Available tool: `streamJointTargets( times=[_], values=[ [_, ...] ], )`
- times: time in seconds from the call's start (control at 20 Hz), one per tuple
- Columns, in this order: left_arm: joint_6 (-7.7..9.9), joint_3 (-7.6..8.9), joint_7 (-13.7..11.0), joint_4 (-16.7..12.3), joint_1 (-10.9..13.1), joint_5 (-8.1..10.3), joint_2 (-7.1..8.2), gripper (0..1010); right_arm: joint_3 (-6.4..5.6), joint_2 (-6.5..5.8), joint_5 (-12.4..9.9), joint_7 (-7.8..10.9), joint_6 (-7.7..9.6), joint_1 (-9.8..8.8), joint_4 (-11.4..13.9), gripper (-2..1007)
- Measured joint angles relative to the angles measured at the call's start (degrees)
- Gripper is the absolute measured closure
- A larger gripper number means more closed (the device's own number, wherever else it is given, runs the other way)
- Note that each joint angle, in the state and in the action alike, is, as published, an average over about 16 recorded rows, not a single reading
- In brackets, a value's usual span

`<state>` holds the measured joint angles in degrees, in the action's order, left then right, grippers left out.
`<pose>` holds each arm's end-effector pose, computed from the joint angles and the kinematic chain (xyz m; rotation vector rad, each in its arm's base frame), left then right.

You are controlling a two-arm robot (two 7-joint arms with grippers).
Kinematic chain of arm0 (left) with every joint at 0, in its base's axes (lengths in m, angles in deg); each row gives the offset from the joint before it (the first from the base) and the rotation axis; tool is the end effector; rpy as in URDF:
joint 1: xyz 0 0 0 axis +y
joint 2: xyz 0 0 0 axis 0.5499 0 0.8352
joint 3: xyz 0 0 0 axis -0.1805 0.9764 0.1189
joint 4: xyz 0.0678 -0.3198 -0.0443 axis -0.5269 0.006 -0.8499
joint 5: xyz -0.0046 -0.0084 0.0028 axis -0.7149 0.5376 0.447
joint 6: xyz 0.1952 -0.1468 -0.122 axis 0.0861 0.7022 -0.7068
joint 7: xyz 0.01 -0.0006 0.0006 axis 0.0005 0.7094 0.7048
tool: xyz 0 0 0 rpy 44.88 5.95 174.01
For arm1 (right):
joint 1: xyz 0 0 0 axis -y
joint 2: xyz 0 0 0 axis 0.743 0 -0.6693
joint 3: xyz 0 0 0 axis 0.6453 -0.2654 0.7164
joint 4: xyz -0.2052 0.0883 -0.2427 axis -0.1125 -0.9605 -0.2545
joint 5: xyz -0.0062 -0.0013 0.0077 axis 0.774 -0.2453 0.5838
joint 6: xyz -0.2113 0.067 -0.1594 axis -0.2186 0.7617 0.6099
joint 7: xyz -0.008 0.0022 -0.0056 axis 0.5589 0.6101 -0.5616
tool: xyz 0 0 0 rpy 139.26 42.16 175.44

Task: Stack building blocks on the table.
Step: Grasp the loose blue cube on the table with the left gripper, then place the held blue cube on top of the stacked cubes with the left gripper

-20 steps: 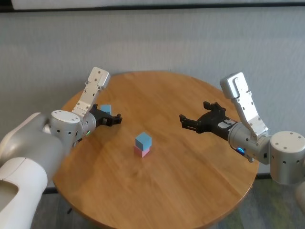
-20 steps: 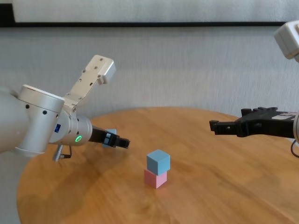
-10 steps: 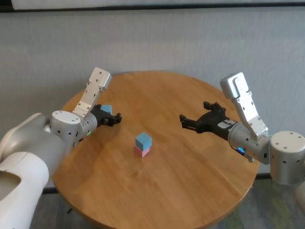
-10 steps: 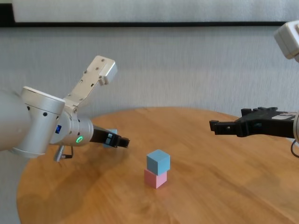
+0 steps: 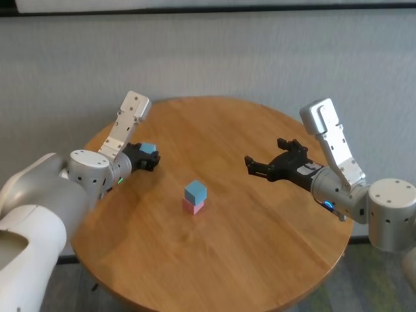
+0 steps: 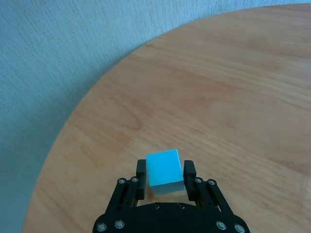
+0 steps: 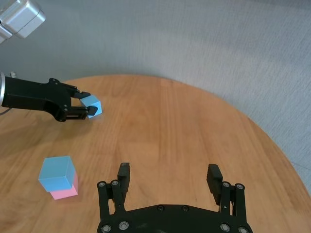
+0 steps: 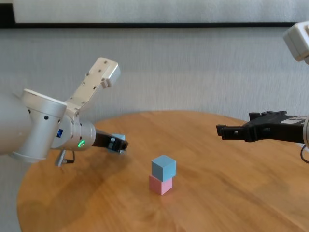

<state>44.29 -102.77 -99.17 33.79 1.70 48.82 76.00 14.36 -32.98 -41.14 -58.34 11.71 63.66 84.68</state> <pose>0.5290 -0.0299 -0.3060 0.5549 0.1079 1.1672 0.4018 -0.0385 -0.3008 -0.3350 0.0491 -1.0179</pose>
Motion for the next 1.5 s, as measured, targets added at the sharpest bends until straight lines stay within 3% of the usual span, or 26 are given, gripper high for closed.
streamJointTargets(
  times=[0.35, 0.65, 0.9, 1.5],
  values=[
    [1.10, 0.21, 0.07, -2.12, 1.01, -0.30, 0.29, 571, 0.00, 0.00, 0.00, 0.00, 0.00, 0.00, 0.00, 5],
    [4.70, -0.26, 0.12, -9.64, 4.28, -1.06, 1.36, 593, 0.00, 0.00, 0.00, 0.00, 0.00, 0.00, 0.00, 4],
    [9.38, -1.16, -0.20, -20.23, 8.62, -2.16, 2.95, 593, 0.00, 0.00, 0.00, 0.00, 0.00, 0.00, 0.00, 4],
    [23.06, -1.71, -1.32, -52.55, 22.24, -4.09, 7.52, 593, 0.00, 0.00, 0.00, 0.00, 0.00, 0.00, 0.00, 5]
  ],
)
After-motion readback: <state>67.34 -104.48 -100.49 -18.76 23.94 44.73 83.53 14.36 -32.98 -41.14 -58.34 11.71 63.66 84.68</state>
